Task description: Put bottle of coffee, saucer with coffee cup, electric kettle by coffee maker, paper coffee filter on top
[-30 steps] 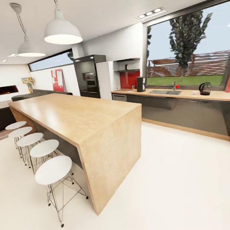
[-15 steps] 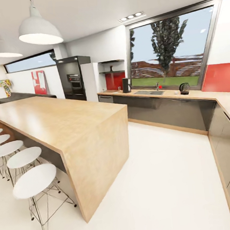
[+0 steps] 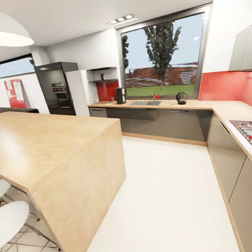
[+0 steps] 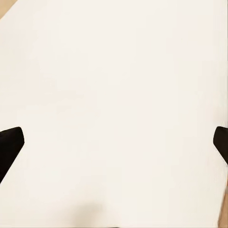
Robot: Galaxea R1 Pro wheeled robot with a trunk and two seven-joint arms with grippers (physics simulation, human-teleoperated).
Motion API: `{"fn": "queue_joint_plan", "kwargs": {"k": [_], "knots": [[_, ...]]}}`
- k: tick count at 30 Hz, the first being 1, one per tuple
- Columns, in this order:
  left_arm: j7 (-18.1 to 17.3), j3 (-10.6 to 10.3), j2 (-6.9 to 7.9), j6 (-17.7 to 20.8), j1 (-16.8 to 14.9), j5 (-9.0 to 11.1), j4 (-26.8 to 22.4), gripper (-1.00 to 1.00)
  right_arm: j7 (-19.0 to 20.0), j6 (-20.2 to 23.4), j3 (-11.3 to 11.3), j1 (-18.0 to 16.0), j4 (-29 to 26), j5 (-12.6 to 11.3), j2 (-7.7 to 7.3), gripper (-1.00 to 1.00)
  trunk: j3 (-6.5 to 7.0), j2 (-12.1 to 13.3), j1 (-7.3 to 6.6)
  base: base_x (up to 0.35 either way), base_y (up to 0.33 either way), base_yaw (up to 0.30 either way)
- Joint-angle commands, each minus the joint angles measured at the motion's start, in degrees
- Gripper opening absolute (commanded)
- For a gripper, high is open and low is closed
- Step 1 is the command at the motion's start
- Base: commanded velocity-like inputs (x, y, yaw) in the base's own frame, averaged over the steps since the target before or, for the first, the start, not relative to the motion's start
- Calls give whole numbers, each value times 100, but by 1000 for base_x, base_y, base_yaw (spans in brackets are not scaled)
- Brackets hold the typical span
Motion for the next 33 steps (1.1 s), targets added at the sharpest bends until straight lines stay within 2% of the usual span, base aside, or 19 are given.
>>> {"fn": "queue_joint_plan", "kwargs": {"k": [1,24,33], "knots": [[6,0,1,-18,0,-1,3,100,-2,-16,-3,-2,4,2,1,100,-1,-3,5,311,-115,-266],[6,8,1,-18,0,-5,3,100,-2,-16,4,-2,4,2,1,100,-1,-3,5,313,-144,-267],[6,13,8,-18,0,-2,3,100,-2,-16,5,-2,4,2,7,100,-1,-3,5,330,-27,-265]]}}
